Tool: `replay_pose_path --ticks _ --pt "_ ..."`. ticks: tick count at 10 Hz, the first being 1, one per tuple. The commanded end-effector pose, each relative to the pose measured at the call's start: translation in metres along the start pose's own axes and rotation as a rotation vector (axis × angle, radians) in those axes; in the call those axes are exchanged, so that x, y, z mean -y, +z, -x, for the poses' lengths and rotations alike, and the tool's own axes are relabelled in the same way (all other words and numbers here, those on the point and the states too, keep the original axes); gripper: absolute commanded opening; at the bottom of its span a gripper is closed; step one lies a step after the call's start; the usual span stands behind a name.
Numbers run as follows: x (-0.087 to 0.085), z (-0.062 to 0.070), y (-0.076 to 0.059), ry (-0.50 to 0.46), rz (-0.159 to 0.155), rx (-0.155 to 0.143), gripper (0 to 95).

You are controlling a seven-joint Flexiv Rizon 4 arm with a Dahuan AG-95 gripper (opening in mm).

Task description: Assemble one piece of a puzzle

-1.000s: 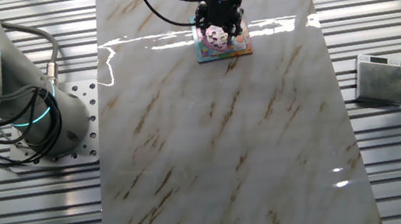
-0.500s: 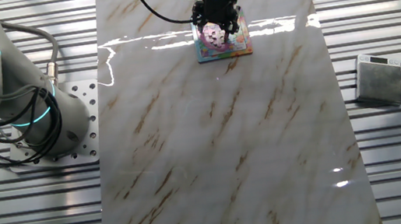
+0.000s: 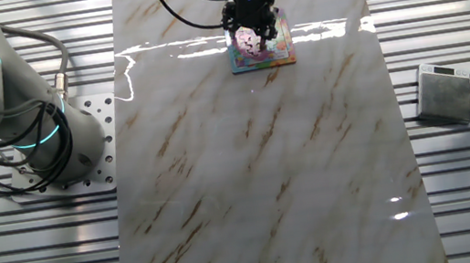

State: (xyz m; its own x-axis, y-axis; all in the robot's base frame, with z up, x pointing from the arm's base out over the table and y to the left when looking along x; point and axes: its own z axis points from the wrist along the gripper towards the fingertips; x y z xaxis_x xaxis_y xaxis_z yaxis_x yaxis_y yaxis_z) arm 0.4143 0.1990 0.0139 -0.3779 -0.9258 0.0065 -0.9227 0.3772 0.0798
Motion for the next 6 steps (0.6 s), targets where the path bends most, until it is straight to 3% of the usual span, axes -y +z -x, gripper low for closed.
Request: replay_pose_path --ticks 1,6 --pt "-0.003 -0.0025 0.0027 0.0 0.003 0.009 57.0" --pt "-0.0064 -0.0032 0.001 0.001 0.0 0.007 57.0"
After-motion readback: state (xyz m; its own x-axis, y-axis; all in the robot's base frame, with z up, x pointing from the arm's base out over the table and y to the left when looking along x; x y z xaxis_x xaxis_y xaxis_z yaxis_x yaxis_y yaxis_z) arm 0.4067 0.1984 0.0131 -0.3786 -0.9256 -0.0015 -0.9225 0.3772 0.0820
